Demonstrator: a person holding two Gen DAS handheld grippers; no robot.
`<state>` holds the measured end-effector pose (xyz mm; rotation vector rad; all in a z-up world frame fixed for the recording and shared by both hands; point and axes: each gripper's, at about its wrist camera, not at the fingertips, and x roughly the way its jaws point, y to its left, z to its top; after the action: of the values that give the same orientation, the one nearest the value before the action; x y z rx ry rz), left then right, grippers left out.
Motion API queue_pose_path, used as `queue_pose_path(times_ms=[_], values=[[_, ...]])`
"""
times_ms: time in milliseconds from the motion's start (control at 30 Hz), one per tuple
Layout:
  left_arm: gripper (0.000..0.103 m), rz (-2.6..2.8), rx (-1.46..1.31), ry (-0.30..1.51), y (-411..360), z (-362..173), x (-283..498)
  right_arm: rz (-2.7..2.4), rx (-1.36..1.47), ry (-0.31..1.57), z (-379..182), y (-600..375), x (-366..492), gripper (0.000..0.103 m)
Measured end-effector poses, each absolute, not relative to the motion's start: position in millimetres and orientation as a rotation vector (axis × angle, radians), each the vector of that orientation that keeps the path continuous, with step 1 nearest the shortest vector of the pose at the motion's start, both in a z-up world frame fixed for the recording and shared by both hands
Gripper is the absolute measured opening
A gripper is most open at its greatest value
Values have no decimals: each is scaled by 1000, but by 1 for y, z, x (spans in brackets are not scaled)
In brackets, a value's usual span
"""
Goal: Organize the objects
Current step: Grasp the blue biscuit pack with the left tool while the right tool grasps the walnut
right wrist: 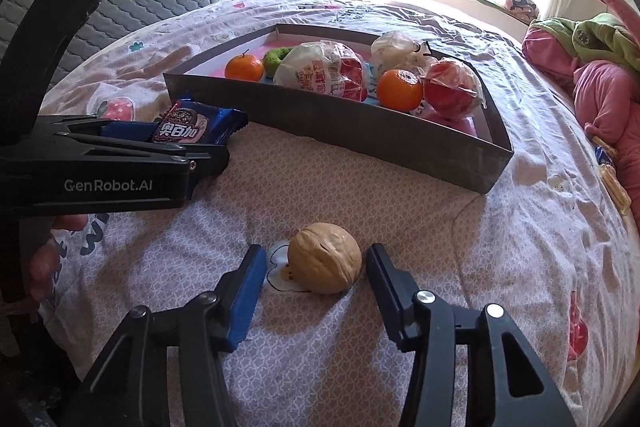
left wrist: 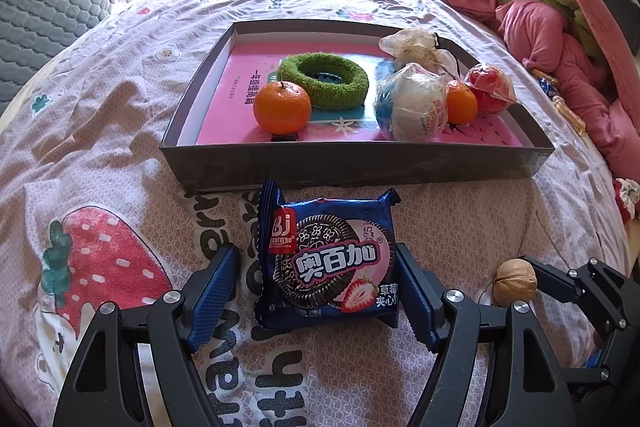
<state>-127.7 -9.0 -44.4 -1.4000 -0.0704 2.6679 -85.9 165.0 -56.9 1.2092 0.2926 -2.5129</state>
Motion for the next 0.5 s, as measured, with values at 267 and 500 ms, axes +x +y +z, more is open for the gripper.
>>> queue_pose_path(times_ms=[267, 500], values=[[77, 2668, -1379, -74, -7, -44, -128, -2504, 1216, 278, -56, 168, -83, 35], [62, 2647, -1361, -99, -9, -42, -127, -2506, 1212, 276, -56, 169, -82, 35]])
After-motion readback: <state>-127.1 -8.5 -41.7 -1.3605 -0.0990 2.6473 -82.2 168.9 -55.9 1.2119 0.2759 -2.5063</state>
